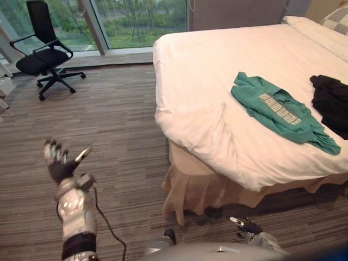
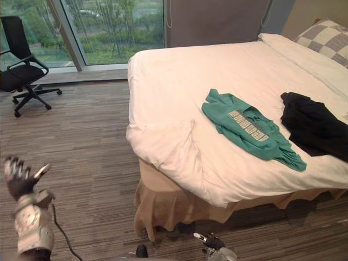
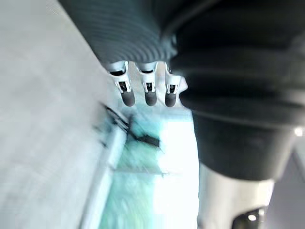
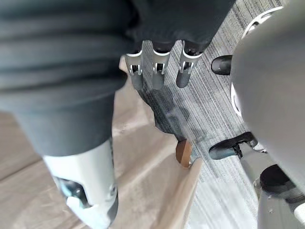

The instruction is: Tidy the bed and pick cloth on bed and put in laundry

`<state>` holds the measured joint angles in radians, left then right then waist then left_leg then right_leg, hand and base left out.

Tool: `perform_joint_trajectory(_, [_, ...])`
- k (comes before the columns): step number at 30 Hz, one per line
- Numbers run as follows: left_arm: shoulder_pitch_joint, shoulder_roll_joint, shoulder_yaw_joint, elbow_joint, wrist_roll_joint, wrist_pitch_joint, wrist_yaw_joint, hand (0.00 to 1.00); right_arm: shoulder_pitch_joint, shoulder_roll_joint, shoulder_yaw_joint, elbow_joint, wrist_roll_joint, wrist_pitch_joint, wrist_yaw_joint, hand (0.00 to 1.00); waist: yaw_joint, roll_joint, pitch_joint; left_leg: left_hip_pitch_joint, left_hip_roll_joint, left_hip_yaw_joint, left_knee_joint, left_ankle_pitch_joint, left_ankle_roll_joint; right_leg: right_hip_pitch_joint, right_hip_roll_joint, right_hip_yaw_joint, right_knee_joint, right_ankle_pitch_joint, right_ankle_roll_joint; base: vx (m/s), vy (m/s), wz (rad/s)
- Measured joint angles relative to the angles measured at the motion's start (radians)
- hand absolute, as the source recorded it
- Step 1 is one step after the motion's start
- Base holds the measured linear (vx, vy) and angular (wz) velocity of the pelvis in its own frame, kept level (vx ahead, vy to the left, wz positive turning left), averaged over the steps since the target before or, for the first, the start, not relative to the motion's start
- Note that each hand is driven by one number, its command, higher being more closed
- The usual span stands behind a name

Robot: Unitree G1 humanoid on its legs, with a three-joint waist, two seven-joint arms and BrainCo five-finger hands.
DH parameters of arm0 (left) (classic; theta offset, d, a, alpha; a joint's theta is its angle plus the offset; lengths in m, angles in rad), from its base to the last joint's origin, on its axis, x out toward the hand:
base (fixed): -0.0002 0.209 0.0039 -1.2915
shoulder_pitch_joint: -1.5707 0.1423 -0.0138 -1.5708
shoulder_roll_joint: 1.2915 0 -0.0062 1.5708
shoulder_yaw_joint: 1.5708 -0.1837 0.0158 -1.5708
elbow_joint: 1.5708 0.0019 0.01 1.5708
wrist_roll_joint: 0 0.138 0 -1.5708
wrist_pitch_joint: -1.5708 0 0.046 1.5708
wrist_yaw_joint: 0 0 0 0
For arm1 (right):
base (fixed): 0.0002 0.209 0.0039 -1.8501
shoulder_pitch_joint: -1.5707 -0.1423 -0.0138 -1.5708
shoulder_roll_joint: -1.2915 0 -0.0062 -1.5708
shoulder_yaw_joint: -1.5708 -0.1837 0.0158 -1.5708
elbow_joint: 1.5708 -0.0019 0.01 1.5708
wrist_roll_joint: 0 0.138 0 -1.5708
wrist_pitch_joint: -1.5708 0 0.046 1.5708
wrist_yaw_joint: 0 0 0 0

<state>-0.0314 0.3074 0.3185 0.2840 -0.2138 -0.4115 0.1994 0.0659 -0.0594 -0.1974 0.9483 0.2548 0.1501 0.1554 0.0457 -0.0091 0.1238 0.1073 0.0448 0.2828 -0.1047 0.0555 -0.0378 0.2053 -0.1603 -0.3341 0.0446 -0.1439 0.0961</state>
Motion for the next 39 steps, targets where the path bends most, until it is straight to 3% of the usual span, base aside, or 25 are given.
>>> perform_joint_trajectory(4, [-0.092, 0.056, -0.206, -0.079, 0.315, -0.034, 0.021, 0.0, -0.007, 0.001, 0.0, 0.0, 0.009, 0.021, -0.004, 0.0, -0.012, 0.011, -0.005, 0.017, -0.008, 0.039, 0.001, 0.001, 0.004, 0.004, -0.008, 0.027, -0.002, 0.001, -0.001, 0.13, 0.015, -0.17])
perform_joint_trajectory(5, [-0.116, 0.071, -0.261, -0.1, 0.409, -0.037, 0.026, 0.0, -0.009, 0.002, 0.0, 0.0, 0.009, 0.022, -0.006, 0.0, -0.026, 0.012, -0.006, 0.028, -0.007, 0.047, 0.0, 0.0, 0.003, 0.012, -0.007, 0.039, -0.002, 0.001, -0.002, 0.09, 0.004, -0.15])
perform_joint_trajectory(9, [-0.182, 0.099, -0.367, -0.115, 0.54, -0.043, 0.007, 0.0, -0.011, 0.003, 0.001, 0.0, 0.009, 0.021, -0.013, 0.0, -0.05, 0.015, -0.008, 0.053, 0.009, 0.096, 0.0, -0.002, -0.001, 0.012, 0.009, 0.075, -0.001, 0.008, -0.013, 0.04, -0.028, -0.33])
perform_joint_trajectory(14, [-0.269, 0.105, -0.489, -0.108, 0.683, 0.018, -0.023, 0.0, 0.013, 0.003, -0.001, 0.009, 0.008, 0.019, -0.034, 0.0, -0.071, 0.02, -0.011, 0.05, 0.033, 0.12, -0.001, -0.004, -0.012, -0.002, 0.03, 0.081, 0.001, 0.012, -0.022, -0.03, -0.041, -0.12])
perform_joint_trajectory(17, [-0.317, 0.109, -0.55, -0.029, 0.717, 0.106, -0.063, 0.0, 0.019, 0.004, -0.006, 0.008, 0.009, 0.017, -0.046, 0.0, -0.087, 0.025, -0.014, 0.046, 0.045, 0.13, -0.002, -0.005, -0.018, -0.023, 0.038, 0.104, 0.004, 0.009, -0.027, -0.08, -0.033, -0.25])
perform_joint_trajectory(22, [-0.399, 0.109, -0.609, 0.076, 0.79, 0.293, -0.126, 0.0, 0.029, 0.014, -0.031, -0.019, 0.049, 0.016, -0.071, 0.0, -0.102, 0.026, -0.014, 0.018, 0.059, 0.148, -0.002, -0.006, -0.025, -0.069, 0.044, 0.109, 0.009, 0.006, -0.035, -0.09, -0.007, -0.09])
perform_joint_trajectory(23, [-0.424, 0.108, -0.617, 0.127, 0.826, 0.358, -0.136, 0.0, 0.03, 0.014, -0.036, -0.023, 0.058, 0.017, -0.08, 0.0, -0.106, 0.025, -0.013, -0.008, 0.062, 0.15, -0.002, -0.004, -0.022, -0.095, 0.046, 0.11, 0.009, 0.006, -0.038, -0.04, 0.001, 0.01])
perform_joint_trajectory(25, [-0.437, 0.107, -0.617, 0.179, 0.86, 0.411, -0.136, 0.0, 0.029, 0.019, -0.044, -0.028, 0.07, 0.017, -0.083, 0.0, -0.109, 0.023, -0.012, -0.03, 0.064, 0.156, -0.002, 0.0, -0.021, -0.119, 0.048, 0.113, 0.008, 0.007, -0.037, 0.01, 0.003, -0.04])
perform_joint_trajectory(28, [-0.457, 0.086, -0.616, 0.269, 0.894, 0.518, -0.115, 0.0, 0.024, 0.023, -0.048, -0.03, 0.104, 0.017, -0.097, 0.0, -0.109, 0.012, -0.006, -0.095, 0.07, 0.179, -0.001, 0.024, -0.016, -0.188, 0.051, 0.136, 0.021, 0.033, -0.039, 0.06, 0.008, -0.11])
perform_joint_trajectory(32, [-0.488, 0.02, -0.57, 0.363, 0.911, 0.676, -0.027, 0.0, -0.004, 0.044, -0.059, -0.05, 0.166, 0.016, -0.122, 0.0, -0.112, -0.006, 0.021, -0.159, 0.062, 0.207, 0.006, 0.075, 0.004, -0.271, 0.043, 0.161, 0.071, 0.036, -0.041, 0.08, 0.02, 0.05])
perform_joint_trajectory(33, [-0.492, 0.004, -0.559, 0.364, 0.911, 0.692, -0.01, 0.0, -0.006, 0.046, -0.057, -0.065, 0.168, 0.015, -0.123, 0.0, -0.114, -0.004, 0.029, -0.159, 0.064, 0.208, 0.006, 0.076, 0.004, -0.271, 0.044, 0.165, 0.077, 0.036, -0.041, 0.04, 0.025, 0.07])
perform_joint_trajectory(34, [-0.5, -0.012, -0.548, 0.366, 0.911, 0.701, 0.013, 1.0, -0.016, 0.046, -0.055, -0.073, 0.177, 0.009, -0.125, 0.0, -0.113, -0.003, 0.039, -0.161, 0.068, 0.211, 0.006, 0.076, 0.003, -0.278, 0.047, 0.175, 0.083, 0.036, -0.041, 0.01, 0.018, -0.09])
perform_joint_trajectory(39, [-0.575, -0.037, -0.542, 0.367, 0.911, 0.689, 0.11, 1.0, -0.063, 0.055, -0.021, -0.137, 0.203, -0.014, -0.133, 0.0, -0.113, 0.012, 0.085, -0.219, 0.08, 0.233, 0.005, 0.084, -0.009, -0.355, 0.056, 0.188, 0.104, 0.029, -0.053, -0.04, -0.003, -0.09])
